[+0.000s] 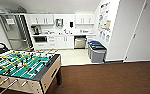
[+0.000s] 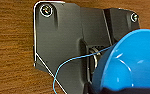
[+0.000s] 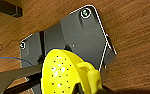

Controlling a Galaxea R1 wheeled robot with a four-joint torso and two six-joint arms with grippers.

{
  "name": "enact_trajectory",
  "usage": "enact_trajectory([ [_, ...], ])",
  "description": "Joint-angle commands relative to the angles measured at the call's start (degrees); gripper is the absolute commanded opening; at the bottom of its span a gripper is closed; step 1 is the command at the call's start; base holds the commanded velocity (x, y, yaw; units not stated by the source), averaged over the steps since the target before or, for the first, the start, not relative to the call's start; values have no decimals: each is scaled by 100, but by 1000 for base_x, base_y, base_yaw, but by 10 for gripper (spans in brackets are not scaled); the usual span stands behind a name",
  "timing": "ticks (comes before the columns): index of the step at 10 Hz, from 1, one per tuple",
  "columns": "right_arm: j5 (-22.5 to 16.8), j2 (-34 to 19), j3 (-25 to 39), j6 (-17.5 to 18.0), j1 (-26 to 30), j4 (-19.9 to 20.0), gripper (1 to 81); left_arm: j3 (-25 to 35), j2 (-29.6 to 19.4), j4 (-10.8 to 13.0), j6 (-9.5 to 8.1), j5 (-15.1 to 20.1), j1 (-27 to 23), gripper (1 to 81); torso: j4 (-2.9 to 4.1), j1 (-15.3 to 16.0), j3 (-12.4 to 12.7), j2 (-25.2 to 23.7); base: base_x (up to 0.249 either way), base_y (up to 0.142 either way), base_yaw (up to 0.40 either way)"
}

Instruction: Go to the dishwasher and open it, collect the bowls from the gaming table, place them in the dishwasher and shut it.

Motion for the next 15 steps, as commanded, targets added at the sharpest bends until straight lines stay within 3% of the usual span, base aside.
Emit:
enact_trajectory([
  [1, -299, -194, 48, -21, 184, -80, 10, 42, -71, 25, 29, 325, -258, 10, 0, 0, 0, 0, 226, 0, 0],
  [15, -299, -167, 13, -21, 210, -80, 10, 42, -36, 50, 20, 325, -250, 10, 0, -2, 0, 2, 228, 0, 0],
])
